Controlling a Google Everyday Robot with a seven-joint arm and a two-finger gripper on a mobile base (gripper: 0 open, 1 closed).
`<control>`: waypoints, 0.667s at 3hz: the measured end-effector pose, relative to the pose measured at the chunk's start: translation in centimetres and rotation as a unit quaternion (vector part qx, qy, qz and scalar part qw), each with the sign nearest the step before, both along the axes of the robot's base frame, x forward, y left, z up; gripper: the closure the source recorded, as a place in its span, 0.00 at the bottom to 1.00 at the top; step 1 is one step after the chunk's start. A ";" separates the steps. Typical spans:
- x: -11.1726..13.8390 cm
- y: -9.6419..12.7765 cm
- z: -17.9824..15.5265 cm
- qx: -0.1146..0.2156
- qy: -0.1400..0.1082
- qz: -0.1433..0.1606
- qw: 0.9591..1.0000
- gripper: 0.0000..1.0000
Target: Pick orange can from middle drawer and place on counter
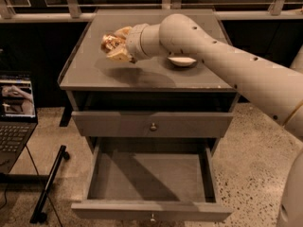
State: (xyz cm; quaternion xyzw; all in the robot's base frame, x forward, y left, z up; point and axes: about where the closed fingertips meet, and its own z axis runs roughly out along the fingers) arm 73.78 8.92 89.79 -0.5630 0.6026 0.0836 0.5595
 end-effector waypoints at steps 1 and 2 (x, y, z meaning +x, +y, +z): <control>0.0 0.0 -0.1 0.000 0.001 0.000 1.000 0.82; 0.0 0.0 -0.1 0.000 0.001 0.000 1.000 0.59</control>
Offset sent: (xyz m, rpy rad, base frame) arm 0.0000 -0.0002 -0.0007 0.0004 0.0015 -0.0009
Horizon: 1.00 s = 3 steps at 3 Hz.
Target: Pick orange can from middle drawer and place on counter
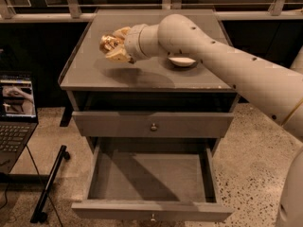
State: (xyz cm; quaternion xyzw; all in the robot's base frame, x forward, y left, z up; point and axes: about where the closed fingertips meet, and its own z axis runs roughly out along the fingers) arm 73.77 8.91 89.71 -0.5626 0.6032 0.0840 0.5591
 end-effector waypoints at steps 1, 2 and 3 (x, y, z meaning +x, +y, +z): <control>0.0 0.0 0.0 0.000 0.000 0.000 1.000 0.36; 0.0 0.0 0.0 0.000 0.000 0.000 1.000 0.13; 0.0 0.0 0.0 0.000 0.000 0.000 1.000 0.00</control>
Offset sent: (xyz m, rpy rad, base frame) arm 0.0000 0.0000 0.0000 0.0000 0.0000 0.0000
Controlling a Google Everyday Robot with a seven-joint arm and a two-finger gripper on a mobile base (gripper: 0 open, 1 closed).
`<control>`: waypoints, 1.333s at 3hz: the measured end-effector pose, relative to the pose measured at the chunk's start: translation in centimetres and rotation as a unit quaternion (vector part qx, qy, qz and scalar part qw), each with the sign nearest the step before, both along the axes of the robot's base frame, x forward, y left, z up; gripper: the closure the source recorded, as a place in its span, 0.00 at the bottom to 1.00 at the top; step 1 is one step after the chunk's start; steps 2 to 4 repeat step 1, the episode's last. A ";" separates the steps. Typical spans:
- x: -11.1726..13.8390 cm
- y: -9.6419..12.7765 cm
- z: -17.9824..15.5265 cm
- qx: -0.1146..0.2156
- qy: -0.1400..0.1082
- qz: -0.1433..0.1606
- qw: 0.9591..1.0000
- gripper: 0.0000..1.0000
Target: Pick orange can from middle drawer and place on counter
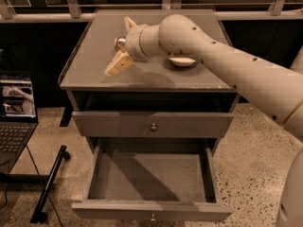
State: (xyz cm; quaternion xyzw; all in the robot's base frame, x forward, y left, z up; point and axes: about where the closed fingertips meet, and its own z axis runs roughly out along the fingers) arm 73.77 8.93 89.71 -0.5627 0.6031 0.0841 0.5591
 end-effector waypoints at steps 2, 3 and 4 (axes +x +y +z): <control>0.0 0.0 0.0 0.000 0.000 0.000 1.000 0.00; 0.0 0.0 0.0 0.000 0.000 0.000 1.000 0.00; 0.0 0.0 0.0 0.000 0.000 0.000 1.000 0.00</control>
Offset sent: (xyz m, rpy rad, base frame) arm 0.0000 0.0000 0.0000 0.0000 0.0000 0.0000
